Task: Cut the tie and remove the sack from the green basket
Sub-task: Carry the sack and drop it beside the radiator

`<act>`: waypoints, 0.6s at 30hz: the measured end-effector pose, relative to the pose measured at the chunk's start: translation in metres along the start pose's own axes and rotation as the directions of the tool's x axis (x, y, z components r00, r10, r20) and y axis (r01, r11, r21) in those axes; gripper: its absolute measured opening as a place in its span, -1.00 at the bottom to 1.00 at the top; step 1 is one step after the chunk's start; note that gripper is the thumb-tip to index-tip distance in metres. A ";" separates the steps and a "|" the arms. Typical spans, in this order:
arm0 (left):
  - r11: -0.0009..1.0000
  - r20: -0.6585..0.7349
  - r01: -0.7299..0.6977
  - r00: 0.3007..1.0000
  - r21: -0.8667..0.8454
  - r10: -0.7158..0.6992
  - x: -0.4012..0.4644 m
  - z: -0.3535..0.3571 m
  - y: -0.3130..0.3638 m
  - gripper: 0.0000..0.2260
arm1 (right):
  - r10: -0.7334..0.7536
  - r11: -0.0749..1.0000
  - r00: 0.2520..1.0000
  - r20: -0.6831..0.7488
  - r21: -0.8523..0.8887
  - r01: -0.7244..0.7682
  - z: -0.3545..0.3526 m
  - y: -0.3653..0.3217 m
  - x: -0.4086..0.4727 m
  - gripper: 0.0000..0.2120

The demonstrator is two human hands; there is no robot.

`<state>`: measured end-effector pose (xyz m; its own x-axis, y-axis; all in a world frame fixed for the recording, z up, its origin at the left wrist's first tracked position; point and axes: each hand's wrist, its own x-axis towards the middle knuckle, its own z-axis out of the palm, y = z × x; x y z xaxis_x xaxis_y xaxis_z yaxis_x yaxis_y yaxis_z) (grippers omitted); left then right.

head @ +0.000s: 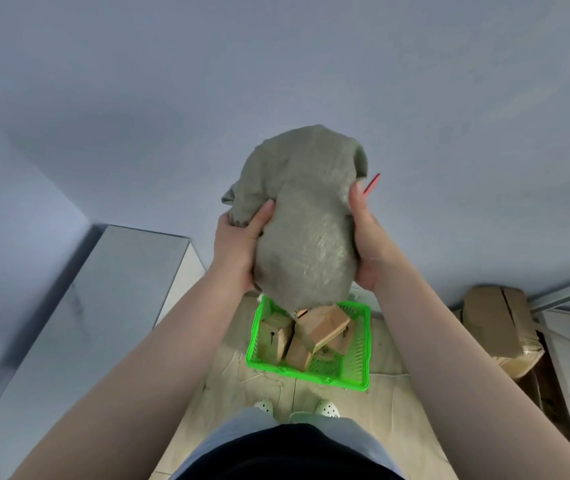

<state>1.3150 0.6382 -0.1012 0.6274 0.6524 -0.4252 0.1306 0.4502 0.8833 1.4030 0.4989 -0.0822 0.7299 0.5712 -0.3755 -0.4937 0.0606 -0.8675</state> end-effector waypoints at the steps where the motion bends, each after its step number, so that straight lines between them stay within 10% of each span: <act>1: 0.995 -0.066 -0.075 0.995 0.065 0.079 0.001 0.000 -0.005 -0.30 | -0.009 1.000 1.000 -0.006 -0.022 0.009 0.005 0.000 0.000 -0.17; 5: 0.959 -0.102 -0.189 0.971 0.211 0.214 -0.008 0.003 -0.008 -0.29 | -0.037 0.999 0.999 -0.025 -0.014 0.036 0.009 0.003 -0.003 -0.51; 9: 0.982 0.337 0.168 0.932 -0.085 -0.130 -0.014 -0.001 0.004 -0.26 | -0.104 0.984 0.992 -0.068 0.140 0.112 0.007 0.014 -0.011 -0.71; 18: 0.965 0.436 0.155 0.869 0.211 -0.235 -0.014 -0.009 0.016 -0.30 | -0.164 0.968 0.982 -0.097 0.175 0.180 -0.015 0.024 -0.021 -0.47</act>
<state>1.3012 0.6421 -0.0834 0.8489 0.1954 -0.4911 0.3853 0.4071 0.8281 1.3829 0.4760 -0.1005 0.8437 0.4710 -0.2576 -0.4295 0.3042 -0.8503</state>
